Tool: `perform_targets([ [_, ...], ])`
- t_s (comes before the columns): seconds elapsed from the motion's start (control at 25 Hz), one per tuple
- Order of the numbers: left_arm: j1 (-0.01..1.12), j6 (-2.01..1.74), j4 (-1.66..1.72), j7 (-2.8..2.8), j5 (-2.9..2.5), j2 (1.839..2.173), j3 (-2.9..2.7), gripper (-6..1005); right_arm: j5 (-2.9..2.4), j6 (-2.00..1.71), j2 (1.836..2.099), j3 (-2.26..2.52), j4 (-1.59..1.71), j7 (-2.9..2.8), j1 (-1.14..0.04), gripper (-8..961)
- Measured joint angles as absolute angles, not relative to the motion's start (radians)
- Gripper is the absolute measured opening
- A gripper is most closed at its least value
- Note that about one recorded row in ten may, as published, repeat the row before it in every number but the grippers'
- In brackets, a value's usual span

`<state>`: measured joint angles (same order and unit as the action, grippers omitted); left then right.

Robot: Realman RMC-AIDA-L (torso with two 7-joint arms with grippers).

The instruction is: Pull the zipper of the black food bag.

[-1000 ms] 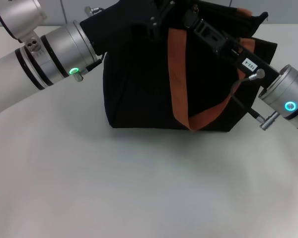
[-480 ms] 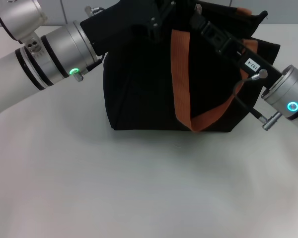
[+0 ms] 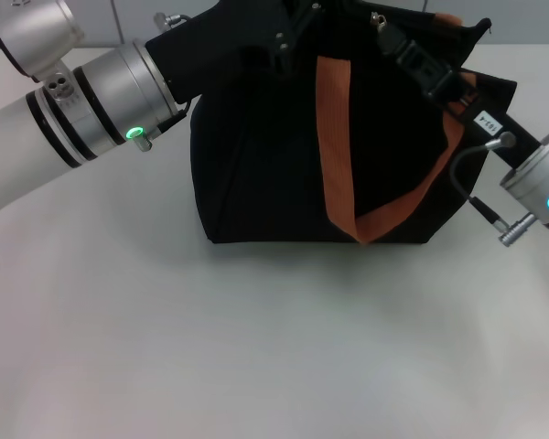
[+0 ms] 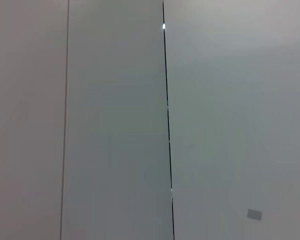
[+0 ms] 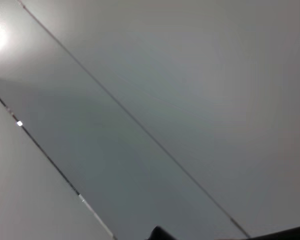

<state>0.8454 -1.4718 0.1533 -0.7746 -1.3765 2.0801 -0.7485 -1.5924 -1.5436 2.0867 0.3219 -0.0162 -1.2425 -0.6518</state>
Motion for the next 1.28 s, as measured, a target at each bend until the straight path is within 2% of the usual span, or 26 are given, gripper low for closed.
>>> perform_targets([
  [1.28,0.821,-1.489,0.146,-0.775,-1.348,2.08,-0.747,107,-1.579,-1.524,2.083,0.253,0.066,-1.292,-0.519,-1],
])
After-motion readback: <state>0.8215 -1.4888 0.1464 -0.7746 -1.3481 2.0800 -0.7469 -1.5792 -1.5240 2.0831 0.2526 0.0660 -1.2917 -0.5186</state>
